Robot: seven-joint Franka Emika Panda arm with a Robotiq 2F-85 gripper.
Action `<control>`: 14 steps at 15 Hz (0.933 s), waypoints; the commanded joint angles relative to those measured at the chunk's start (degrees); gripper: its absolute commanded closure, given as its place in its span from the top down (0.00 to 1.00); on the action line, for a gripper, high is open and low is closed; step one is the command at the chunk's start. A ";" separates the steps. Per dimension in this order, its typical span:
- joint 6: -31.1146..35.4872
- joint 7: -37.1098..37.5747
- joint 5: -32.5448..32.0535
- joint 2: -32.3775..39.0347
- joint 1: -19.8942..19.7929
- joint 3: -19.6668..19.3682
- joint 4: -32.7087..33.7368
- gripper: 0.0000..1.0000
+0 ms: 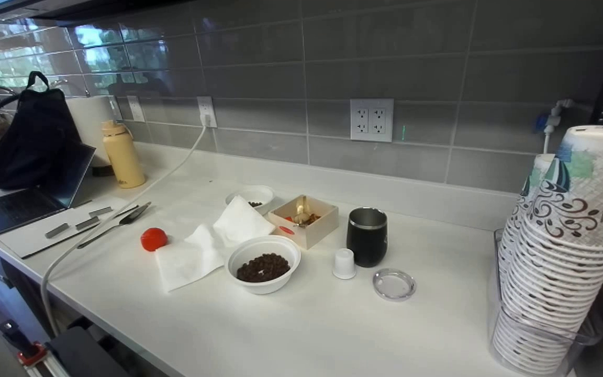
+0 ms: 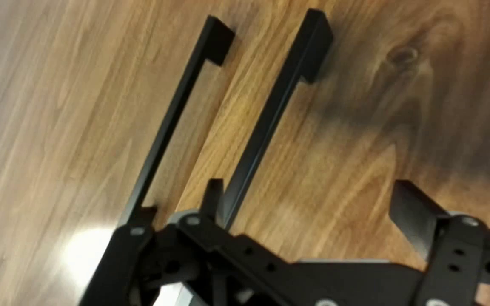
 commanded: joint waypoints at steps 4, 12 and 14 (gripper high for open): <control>-0.78 4.79 -1.16 4.09 -1.62 5.92 5.79 1.00; -16.22 3.55 0.99 2.55 3.72 5.34 5.36 1.00; -19.58 3.70 0.79 2.53 4.84 5.26 5.42 1.00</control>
